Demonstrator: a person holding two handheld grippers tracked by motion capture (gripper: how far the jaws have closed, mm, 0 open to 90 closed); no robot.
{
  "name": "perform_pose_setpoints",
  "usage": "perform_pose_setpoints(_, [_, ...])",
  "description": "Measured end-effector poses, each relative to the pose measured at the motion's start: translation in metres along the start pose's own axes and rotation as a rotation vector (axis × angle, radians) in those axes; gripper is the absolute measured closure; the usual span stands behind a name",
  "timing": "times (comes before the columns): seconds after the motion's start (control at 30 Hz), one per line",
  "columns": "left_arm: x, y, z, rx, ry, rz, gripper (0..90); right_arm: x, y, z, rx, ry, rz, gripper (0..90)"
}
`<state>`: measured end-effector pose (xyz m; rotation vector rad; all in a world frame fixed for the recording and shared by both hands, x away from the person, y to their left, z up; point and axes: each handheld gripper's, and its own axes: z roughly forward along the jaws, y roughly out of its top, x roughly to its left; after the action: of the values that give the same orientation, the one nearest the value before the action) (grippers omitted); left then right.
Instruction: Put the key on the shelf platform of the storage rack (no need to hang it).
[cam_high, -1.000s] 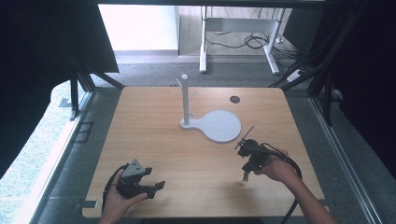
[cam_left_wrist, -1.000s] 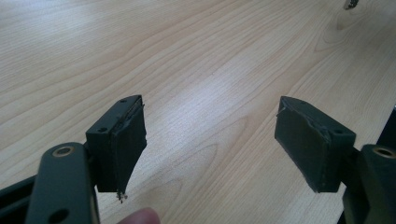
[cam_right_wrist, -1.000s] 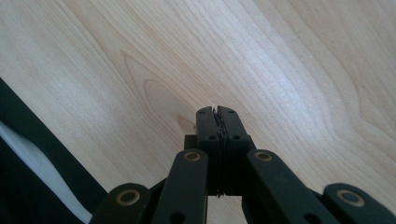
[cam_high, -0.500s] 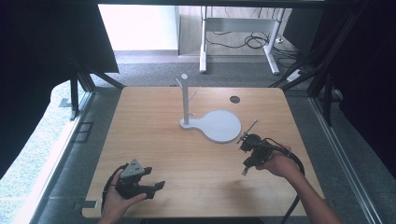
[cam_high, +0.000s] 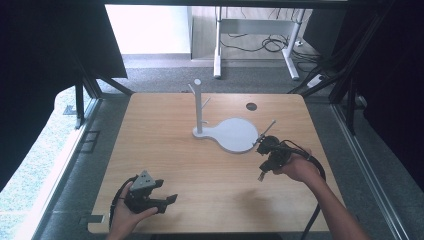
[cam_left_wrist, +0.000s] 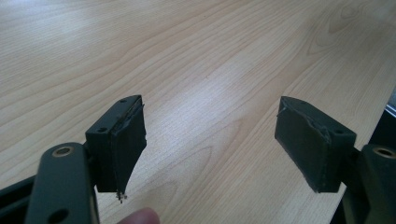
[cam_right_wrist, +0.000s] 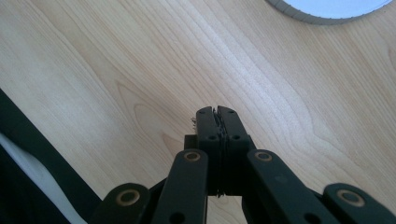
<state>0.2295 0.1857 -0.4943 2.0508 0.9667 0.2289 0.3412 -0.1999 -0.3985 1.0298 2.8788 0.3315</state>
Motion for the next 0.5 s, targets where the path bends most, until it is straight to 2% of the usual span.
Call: perform_pose_setpoints(0.5, [0.0,0.0,0.0,0.006,-0.003,0.007,24.9,-0.008,0.014,-0.007,-0.001,-0.008,-0.006,90.0])
